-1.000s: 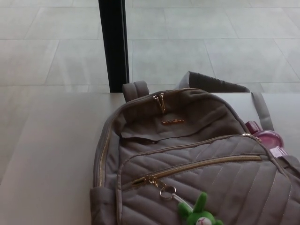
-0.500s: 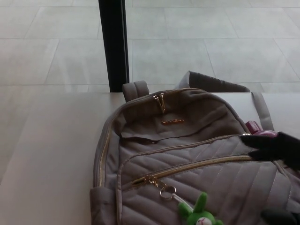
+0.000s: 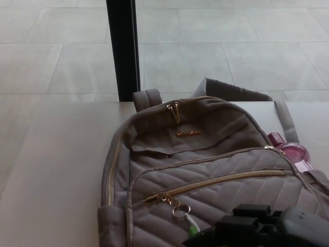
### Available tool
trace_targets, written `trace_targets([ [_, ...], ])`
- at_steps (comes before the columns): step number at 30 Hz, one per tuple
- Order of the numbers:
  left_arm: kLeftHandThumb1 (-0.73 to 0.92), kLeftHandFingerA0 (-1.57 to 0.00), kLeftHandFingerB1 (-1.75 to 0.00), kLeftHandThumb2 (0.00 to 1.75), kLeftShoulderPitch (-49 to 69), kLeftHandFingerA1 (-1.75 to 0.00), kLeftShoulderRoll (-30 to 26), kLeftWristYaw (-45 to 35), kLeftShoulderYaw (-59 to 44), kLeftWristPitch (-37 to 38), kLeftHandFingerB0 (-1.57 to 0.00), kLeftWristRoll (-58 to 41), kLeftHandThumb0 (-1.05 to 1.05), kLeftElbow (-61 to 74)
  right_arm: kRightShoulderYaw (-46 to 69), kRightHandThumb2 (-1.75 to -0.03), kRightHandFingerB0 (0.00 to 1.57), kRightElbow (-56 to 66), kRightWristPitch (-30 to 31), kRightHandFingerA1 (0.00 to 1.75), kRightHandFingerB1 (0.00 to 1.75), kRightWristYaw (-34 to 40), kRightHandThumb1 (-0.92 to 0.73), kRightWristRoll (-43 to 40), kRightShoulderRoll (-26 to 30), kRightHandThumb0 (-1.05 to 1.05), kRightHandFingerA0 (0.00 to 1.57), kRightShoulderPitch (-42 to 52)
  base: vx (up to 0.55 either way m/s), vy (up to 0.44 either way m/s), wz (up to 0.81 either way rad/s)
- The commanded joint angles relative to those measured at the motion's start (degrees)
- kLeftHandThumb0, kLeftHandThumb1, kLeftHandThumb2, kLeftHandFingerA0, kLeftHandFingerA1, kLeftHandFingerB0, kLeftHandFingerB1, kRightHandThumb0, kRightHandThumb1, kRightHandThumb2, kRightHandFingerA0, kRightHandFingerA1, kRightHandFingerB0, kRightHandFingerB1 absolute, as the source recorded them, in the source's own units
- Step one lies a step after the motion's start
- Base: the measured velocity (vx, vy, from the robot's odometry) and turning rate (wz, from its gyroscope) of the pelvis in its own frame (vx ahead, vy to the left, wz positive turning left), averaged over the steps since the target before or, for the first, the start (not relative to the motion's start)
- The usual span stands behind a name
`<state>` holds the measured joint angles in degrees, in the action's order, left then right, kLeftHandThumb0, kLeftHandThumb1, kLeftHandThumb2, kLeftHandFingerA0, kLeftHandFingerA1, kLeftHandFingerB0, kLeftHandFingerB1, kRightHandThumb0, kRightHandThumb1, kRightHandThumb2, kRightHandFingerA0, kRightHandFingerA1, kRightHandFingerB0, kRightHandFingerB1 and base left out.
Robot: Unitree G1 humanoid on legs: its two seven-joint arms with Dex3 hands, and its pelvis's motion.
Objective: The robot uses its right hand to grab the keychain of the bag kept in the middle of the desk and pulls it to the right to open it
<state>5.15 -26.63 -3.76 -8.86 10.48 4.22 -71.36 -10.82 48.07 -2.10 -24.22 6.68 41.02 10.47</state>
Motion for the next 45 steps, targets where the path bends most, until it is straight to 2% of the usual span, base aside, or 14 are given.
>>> trace_targets([
  [1, 0.54, -0.71, -0.41, 0.56, 0.09, -0.74, -1.07, -1.14, -0.6, 0.48, -0.51, -0.98, -0.55, 0.12, -0.96, -0.6, 0.38, 0.43, 0.42, 0.63, 0.38, -2.28, -0.65, 7.76, 0.74, -0.75, 0.46, -0.15, 0.0, 0.0, 0.0],
  [5, 0.42, -0.73, -0.53, 0.8, 0.15, -0.78, -1.17, -0.71, 0.18, 0.96, -0.46, -0.11, -0.58, -0.05, -1.4, -0.6, 0.39, 0.56, -0.84, 0.64, 0.37, -2.11, -0.65, 12.97, 0.59, -0.73, 0.49, -0.26, 0.0, 0.0, 0.0],
  [10, 0.54, -0.73, -0.41, 0.56, -0.12, -0.71, -1.29, -0.12, 0.96, 0.97, -0.53, 0.65, -0.55, -0.32, -2.33, -0.88, 0.36, 1.07, -1.16, 0.69, 0.5, -1.11, -0.47, 17.89, -0.78, -0.67, 0.51, -0.48, 0.0, 0.0, 0.0],
  [12, 0.42, -0.73, -0.53, 0.81, -0.16, -0.78, -1.3, -0.32, 1.36, 1.66, -0.46, 0.94, -0.59, -0.92, -3.4, -0.59, 0.46, 0.44, -3.47, 0.68, 0.39, 0.63, -0.62, 21.08, -1.83, -0.65, 0.54, -0.35, 0.0, 0.0, 0.0],
  [14, 0.53, -0.74, -0.42, 0.56, -0.22, -0.72, -1.08, -0.31, 0.82, 1.25, -0.55, 0.22, -0.55, -0.89, -4.07, -0.89, 0.42, -0.2, -4.9, 0.72, 0.54, 2.0, -0.47, 22.85, -2.76, -0.64, 0.56, -0.38, 0.0, 0.0, 0.0],
  [15, 0.43, -0.72, -0.54, 0.81, -0.2, -0.78, -1.15, -0.23, 1.13, 1.36, -0.48, 0.5, -0.58, -0.87, -4.61, -0.89, 0.42, -0.45, -5.3, 0.74, 0.54, 2.14, -0.47, 24.04, -3.16, -0.62, 0.56, -0.63, 0.0, 0.0, 0.0],
  [16, 0.55, -0.77, -0.41, 0.57, -0.15, -0.79, -1.22, -0.23, 1.4, 1.53, -0.53, 0.76, -0.55, -0.83, -4.9, -0.9, 0.41, -0.54, -5.48, 0.75, 0.54, 2.09, -0.48, 24.85, -3.36, -0.62, 0.56, -0.81, 0.0, 0.0, 0.0],
  [30, 0.6, -0.72, -0.41, 0.58, 0.49, -0.69, -1.97, -0.06, 5.28, 3.39, -0.51, 2.65, -0.59, -0.77, -1.78, -0.58, 0.51, -3.44, -10.85, 0.87, 0.45, 6.02, -0.59, 34.22, -3.35, -0.54, 0.76, -2.13, 0.0, 0.0, 0.0],
  [31, 0.47, -0.69, -0.54, 0.87, 0.46, -0.73, -2.0, 0.04, 5.65, 3.96, -0.45, 3.1, -0.62, -1.29, -1.05, -0.6, 0.5, -3.36, -11.3, 0.87, 0.44, 6.65, -0.61, 37.68, -2.77, -0.58, 0.78, -2.51, 0.0, 0.0, 0.0],
  [32, 0.6, -0.68, -0.41, 0.59, 0.38, -0.62, -1.99, 0.01, 5.8, 4.05, -0.52, 3.21, -0.59, -1.43, -0.29, -0.61, 0.53, -4.06, -11.68, 0.84, 0.45, 8.08, -0.63, 38.6, -2.9, -0.59, 0.79, -2.66, 0.0, 0.0, 0.0],
  [33, 0.47, -0.67, -0.54, 0.87, 0.35, -0.7, -1.96, -0.01, 5.83, 4.08, -0.46, 3.19, -0.6, -1.5, 0.25, -0.6, 0.55, -4.45, -11.88, 0.84, 0.44, 8.95, -0.65, 39.45, -2.93, -0.59, 0.8, -2.85, 0.0, 0.0, 0.0],
  [36, 0.6, -0.73, -0.41, 0.58, 0.49, -0.68, -2.06, -0.27, 5.9, 4.2, -0.54, 2.92, -0.57, -1.47, 1.37, -0.59, 0.56, -5.1, -12.15, 0.95, 0.44, 9.85, -0.63, 41.89, -2.89, -0.58, 0.82, -3.7, 0.0, 0.0, 0.0],
  [44, 0.47, -0.66, -0.56, 0.86, 0.39, -0.71, -2.01, -0.66, 6.09, 4.23, -0.49, 2.53, -0.57, -1.48, 2.15, -0.59, 0.56, -6.45, -13.46, 1.11, 0.43, 10.0, -0.62, 42.91, -3.27, -0.58, 0.92, -4.59, 0.0, 0.0, 0.0],
  [45, 0.61, -0.73, -0.41, 0.58, 0.32, -0.68, -2.02, -0.54, 6.33, 4.11, -0.55, 2.72, -0.55, -1.57, 1.76, -0.59, 0.56, -6.15, -13.42, 1.11, 0.43, 9.68, -0.62, 43.72, -3.59, -0.59, 0.92, -3.81, 0.0, 0.0, 0.0],
])
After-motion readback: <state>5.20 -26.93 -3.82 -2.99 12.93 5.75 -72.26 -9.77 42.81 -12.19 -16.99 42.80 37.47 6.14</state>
